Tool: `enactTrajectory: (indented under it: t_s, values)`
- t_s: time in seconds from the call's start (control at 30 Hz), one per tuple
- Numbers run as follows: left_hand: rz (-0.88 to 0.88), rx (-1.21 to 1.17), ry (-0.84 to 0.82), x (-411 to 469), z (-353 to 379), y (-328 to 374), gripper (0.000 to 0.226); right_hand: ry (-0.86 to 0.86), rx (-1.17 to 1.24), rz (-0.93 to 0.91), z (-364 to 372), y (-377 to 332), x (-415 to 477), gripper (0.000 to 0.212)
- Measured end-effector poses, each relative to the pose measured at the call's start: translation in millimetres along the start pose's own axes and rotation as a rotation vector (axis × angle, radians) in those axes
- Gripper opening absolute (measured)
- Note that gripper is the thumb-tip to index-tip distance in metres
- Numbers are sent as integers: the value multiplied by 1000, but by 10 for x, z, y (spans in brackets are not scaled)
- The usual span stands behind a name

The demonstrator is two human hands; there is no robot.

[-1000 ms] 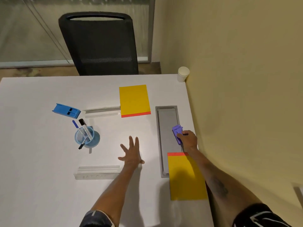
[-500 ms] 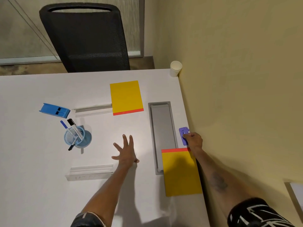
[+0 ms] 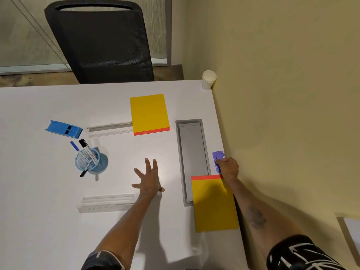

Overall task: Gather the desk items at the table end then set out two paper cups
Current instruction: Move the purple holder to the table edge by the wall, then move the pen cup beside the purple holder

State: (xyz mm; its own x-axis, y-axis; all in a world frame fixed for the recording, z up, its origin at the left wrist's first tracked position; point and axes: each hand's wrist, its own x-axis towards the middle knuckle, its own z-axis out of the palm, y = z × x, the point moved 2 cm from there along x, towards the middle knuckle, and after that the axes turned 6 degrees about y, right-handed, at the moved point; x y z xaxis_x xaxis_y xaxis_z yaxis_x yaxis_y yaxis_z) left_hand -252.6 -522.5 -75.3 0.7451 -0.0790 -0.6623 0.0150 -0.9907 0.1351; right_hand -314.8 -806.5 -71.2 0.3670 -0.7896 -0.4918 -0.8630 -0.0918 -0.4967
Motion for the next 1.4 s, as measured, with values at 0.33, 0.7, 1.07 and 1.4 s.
enactTrajectory:
  t_s: [0.33, 0.7, 1.07, 1.4]
  values:
    - [3, 8, 4, 27, 33, -24, 131, 23, -1, -3, 8, 34, -25, 24]
    - [27, -51, 2, 9, 12, -64, 106, 74, 52, -81, -89, -68, -208, 49]
    - [187, -89, 154, -240, -242, -135, 53, 13, 72, -283, 62, -372, -736, 50]
    - [80, -305, 386, -470, -504, -659, 40, -230, 84, -442, 493, -737, -1350, 44]
